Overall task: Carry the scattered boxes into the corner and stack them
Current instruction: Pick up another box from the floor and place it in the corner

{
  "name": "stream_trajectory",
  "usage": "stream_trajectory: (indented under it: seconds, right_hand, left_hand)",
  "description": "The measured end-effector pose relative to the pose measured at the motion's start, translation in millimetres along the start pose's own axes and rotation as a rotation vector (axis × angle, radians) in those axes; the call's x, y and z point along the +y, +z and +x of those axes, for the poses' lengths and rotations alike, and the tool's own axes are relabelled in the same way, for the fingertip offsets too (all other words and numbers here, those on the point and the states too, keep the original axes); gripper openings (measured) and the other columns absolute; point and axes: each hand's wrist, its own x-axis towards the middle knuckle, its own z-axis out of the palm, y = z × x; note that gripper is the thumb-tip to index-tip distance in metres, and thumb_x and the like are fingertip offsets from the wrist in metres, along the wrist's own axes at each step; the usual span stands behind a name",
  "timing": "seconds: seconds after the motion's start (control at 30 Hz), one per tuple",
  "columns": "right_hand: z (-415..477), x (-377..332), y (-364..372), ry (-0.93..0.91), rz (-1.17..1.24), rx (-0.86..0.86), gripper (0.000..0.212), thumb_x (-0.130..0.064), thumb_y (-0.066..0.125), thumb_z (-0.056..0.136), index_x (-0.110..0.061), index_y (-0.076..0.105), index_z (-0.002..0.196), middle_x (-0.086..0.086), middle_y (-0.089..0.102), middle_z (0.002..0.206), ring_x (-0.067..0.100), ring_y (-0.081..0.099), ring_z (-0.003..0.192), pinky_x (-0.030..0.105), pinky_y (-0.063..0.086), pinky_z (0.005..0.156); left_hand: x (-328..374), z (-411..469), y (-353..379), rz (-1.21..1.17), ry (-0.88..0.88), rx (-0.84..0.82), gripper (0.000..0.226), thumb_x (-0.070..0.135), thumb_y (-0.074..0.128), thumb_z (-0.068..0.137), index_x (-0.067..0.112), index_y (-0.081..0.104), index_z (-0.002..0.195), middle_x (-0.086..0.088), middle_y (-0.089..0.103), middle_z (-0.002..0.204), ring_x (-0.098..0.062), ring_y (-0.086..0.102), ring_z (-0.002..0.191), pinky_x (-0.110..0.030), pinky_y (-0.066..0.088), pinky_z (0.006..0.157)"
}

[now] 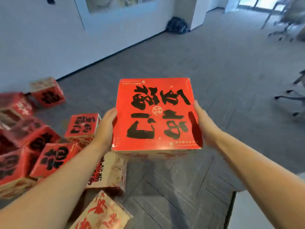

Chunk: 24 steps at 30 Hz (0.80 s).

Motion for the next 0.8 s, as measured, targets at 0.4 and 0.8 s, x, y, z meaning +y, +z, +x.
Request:
stream_trajectory:
  seconds: [0.4, 0.8]
  right_hand:
    - [-108.5, -320.2, 34.2, -0.473, 0.235, -0.26, 0.076, -0.074, 0.022, 0.102, -0.019, 0.074, 0.109, 0.008, 0.077, 0.098, 0.023, 0.072, 0.083, 0.033, 0.052, 0.074]
    - [-112.0, -385.7, 174.6, -0.609, 0.341, -0.673, 0.048, -0.025, 0.034, 0.112, -0.027, 0.072, 0.083, -0.013, 0.074, 0.076, 0.001, 0.068, 0.066, 0.022, 0.051, 0.059]
  left_hand:
    - [332.3, -101.0, -61.2, -0.146, 0.492, 0.087, 0.049, 0.049, 0.034, 0.111, 0.019, 0.07, 0.122, -0.003, 0.08, 0.1, -0.018, 0.076, 0.09, -0.032, 0.059, 0.075]
    - [373.2, -221.3, -157.7, -0.212, 0.687, 0.547, 0.046, 0.033, 0.035, 0.108, 0.019, 0.079, 0.11, -0.004, 0.08, 0.112, -0.02, 0.075, 0.099, -0.036, 0.057, 0.088]
